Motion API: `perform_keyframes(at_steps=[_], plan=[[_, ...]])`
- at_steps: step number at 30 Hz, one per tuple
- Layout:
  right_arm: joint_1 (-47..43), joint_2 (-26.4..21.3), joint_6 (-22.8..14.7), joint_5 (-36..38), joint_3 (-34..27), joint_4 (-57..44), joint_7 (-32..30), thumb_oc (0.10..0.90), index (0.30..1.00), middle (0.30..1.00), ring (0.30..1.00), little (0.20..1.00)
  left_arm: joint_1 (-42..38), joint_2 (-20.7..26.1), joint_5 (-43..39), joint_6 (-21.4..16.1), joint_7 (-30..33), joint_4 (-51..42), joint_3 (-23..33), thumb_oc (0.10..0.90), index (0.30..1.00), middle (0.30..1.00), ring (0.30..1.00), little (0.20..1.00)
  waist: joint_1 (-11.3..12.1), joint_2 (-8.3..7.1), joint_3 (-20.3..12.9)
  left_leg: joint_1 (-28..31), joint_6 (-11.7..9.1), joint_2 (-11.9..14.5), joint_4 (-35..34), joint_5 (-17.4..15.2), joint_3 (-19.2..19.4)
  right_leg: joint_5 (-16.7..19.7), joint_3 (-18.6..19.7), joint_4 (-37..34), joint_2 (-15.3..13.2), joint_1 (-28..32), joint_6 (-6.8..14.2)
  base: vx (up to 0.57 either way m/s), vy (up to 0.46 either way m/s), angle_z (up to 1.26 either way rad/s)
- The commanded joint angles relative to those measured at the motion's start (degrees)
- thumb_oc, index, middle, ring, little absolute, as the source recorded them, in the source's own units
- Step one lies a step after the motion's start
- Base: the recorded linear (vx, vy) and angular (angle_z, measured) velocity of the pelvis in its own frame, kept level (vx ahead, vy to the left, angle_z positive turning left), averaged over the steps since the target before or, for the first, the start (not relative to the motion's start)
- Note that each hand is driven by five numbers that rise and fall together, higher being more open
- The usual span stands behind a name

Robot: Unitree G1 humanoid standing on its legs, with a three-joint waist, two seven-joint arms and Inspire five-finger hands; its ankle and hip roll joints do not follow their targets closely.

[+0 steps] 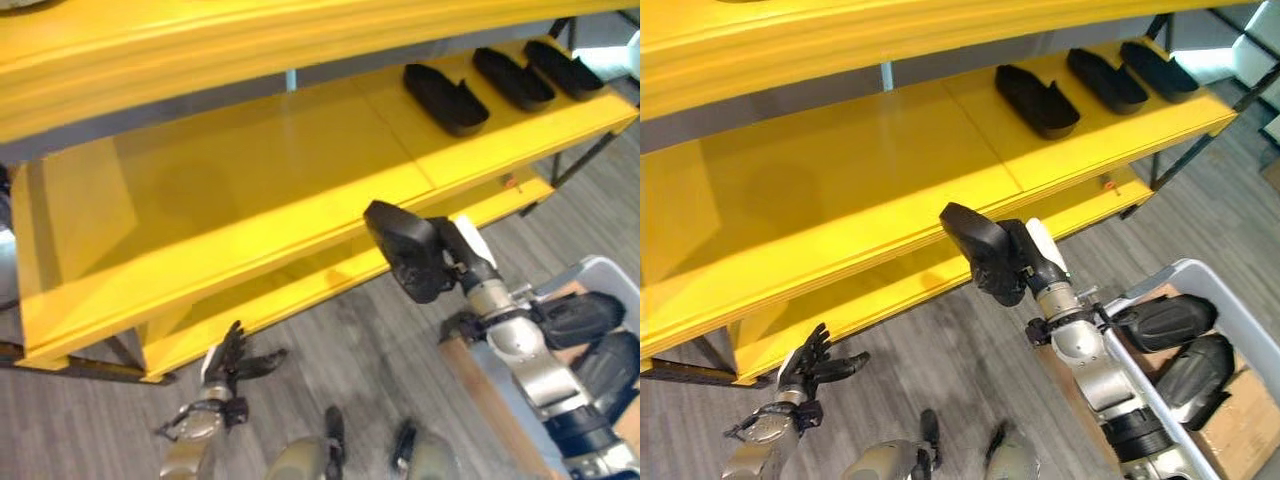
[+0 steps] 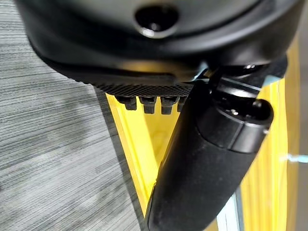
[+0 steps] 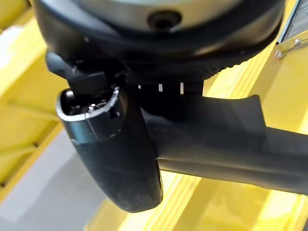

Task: Move parts from the plastic box to the shelf.

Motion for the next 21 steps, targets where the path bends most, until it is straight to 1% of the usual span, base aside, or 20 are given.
perform_keyframes(at_steps=[1,2,3,4,5,6,8,10,12,13,15,16,18,19,20,21], plan=[[-5.7,-1.7,-5.5,-1.1,-6.4,-5.8,-2.8,0.400,0.300,0.300,0.300,0.300,2.9,0.4,2.6,-4.3,-0.6,-5.6,0.6,0.900,1.000,1.000,1.000,1.000,1.2,2.39,-7.3,10.8,-1.5,7.8,-16.6,1.1,-0.5,4.4,-0.1,-1.6,0.6,4.5,7.5,0.16,-0.170,1.02],[-4.6,-1.7,-5.5,-1.7,-7.6,-6.2,-2.9,0.400,0.300,0.300,0.300,0.300,3.0,0.3,3.1,-4.2,-1.0,-5.8,1.0,0.900,1.000,1.000,1.000,1.000,1.2,1.67,-7.6,11.3,-2.0,7.8,-16.1,0.5,-1.7,6.6,-0.2,-3.4,-0.2,4.9,8.4,0.16,-0.168,0.46],[-4.5,-1.7,-5.5,-1.7,-7.7,-6.3,-2.9,0.400,0.300,0.300,0.300,0.300,3.1,0.3,3.1,-4.2,-1.0,-5.8,0.9,0.900,1.000,1.000,1.000,1.000,1.1,1.67,-7.6,11.2,-1.9,7.8,-16.0,0.4,-1.9,6.7,-0.4,-3.6,-0.2,5.1,8.4,0.21,-0.213,0.39],[-2.7,-1.8,-5.9,-1.3,-8.9,-6.7,-2.3,0.400,0.300,0.300,0.300,0.300,3.2,-0.2,3.3,-4.5,-1.2,-5.1,1.4,0.900,1.000,1.000,1.000,1.000,1.2,0.60,-8.3,11.4,-2.3,7.3,-15.4,-0.1,-2.5,6.3,0.0,-4.1,0.3,6.6,8.5,0.16,-0.166,0.21],[-2.2,-1.8,-6.0,-0.8,-9.2,-6.9,-1.8,0.400,0.300,0.300,0.300,0.300,3.4,-0.4,3.3,-4.4,-1.4,-5.1,1.6,0.900,1.000,1.000,1.000,1.000,1.2,0.36,-8.8,11.7,-2.6,7.3,-15.4,-0.2,-2.9,6.0,-0.3,-4.3,0.7,7.4,8.6,0.16,-0.169,0.23],[-2.2,-1.8,-6.0,-0.8,-9.2,-6.9,-1.8,0.400,0.300,0.300,0.300,0.300,3.5,-0.4,3.3,-4.4,-1.4,-5.1,1.5,0.900,1.000,1.000,1.000,1.000,1.0,0.41,-8.9,11.7,-2.7,7.4,-15.4,-0.2,-3.1,6.0,-0.5,-4.4,0.8,7.6,8.6,0.16,-0.183,0.25],[-1.9,-2.0,-6.5,0.0,-9.1,-7.1,-0.9,0.400,0.300,0.300,0.300,0.300,5.0,-0.6,3.2,-4.4,-1.6,-5.7,2.4,0.900,1.000,1.000,1.000,1.000,1.2,0.60,-10.0,13.0,-3.7,9.0,-16.2,0.3,-3.5,4.2,-2.3,-2.9,2.1,8.4,8.3,0.18,-0.224,0.29],[-1.5,-2.2,-6.6,0.4,-9.1,-7.1,-0.4,0.400,0.300,0.300,0.300,0.300,5.7,-0.6,3.1,-4.3,-1.9,-6.0,2.7,0.900,1.000,1.000,1.000,1.000,1.0,0.68,-10.4,13.6,-4.5,10.4,-16.7,0.6,-3.9,2.3,-3.0,-2.1,3.2,9.1,7.7,0.13,-0.210,0.02],[-1.3,-2.5,-6.9,1.3,-8.9,-6.9,0.0,0.400,0.300,0.300,0.300,0.300,6.1,-0.4,2.9,-4.4,-2.3,-6.3,2.6,0.900,1.000,1.000,1.000,1.000,0.9,0.88,-10.7,13.9,-5.5,12.2,-17.3,1.3,-4.5,-0.5,-3.3,-1.3,4.9,9.5,6.8,0.12,-0.247,0.00],[-1.2,-2.6,-7.1,1.8,-8.9,-6.7,0.1,0.400,0.300,0.300,0.300,0.300,6.6,-0.6,2.6,-4.5,-2.4,-6.6,2.6,0.900,1.000,1.000,1.000,1.000,1.0,1.22,-11.3,14.5,-6.3,13.6,-18.2,2.0,-4.6,-2.5,-3.7,-0.8,6.2,9.7,6.1,0.14,-0.249,0.03],[-1.3,-2.7,-7.2,2.2,-8.7,-6.4,0.0,0.400,0.300,0.300,0.300,0.300,6.8,-0.7,2.4,-4.5,-2.4,-6.7,2.5,0.900,1.000,1.000,1.000,1.000,1.0,1.33,-11.5,14.7,-6.6,14.3,-18.5,2.4,-4.7,-3.2,-3.8,-0.7,6.9,9.8,5.9,0.10,-0.186,0.16],[-1.8,-2.9,-7.4,2.6,-8.4,-5.9,-0.2,0.400,0.300,0.300,0.300,0.300,7.0,-0.9,1.8,-4.6,-2.5,-6.9,2.4,0.900,1.000,1.000,1.000,1.000,1.2,1.48,-11.9,15.0,-7.2,15.4,-19.1,3.2,-4.7,-4.1,-4.0,-0.5,8.1,10.0,5.3,0.08,-0.181,0.11],[-2.1,-2.9,-7.4,2.8,-8.2,-5.7,-0.3,0.400,0.300,0.300,0.300,0.300,7.1,-1.1,1.6,-4.5,-2.5,-6.9,2.3,0.900,1.000,1.000,1.000,1.000,1.3,1.68,-12.1,15.3,-7.6,16.0,-19.6,3.6,-4.6,-4.5,-4.0,-0.7,8.8,10.2,5.0,0.08,-0.176,0.03],[-2.6,-3.0,-7.7,3.3,-7.8,-5.7,-0.4,0.400,0.300,0.300,0.300,0.300,7.3,-1.3,1.2,-4.5,-2.4,-7.1,2.3,0.900,1.000,1.000,1.000,1.000,1.4,1.95,-12.5,15.5,-8.2,17.0,-20.1,4.5,-4.5,-5.3,-4.3,-0.9,9.9,10.7,4.4,0.05,-0.119,-0.01],[-2.6,-3.1,-7.7,3.3,-7.8,-5.7,-0.4,0.400,0.300,0.300,0.300,0.300,7.3,-1.3,1.2,-4.5,-2.4,-7.1,2.3,0.900,1.000,1.000,1.000,1.000,1.3,2.05,-12.5,15.6,-8.3,17.1,-20.2,4.5,-4.5,-5.3,-4.4,-1.0,10.1,10.8,4.3,0.08,-0.209,-0.03],[-3.2,-3.3,-7.9,3.7,-7.4,-5.6,-0.6,0.400,0.300,0.300,0.300,0.300,7.6,-1.6,0.9,-4.5,-2.4,-7.0,2.4,0.900,1.000,1.000,1.000,1.000,1.4,2.36,-12.7,15.7,-8.9,18.1,-20.4,5.3,-4.4,-5.8,-4.5,-1.6,11.1,11.2,3.8,0.06,-0.155,0.01]])
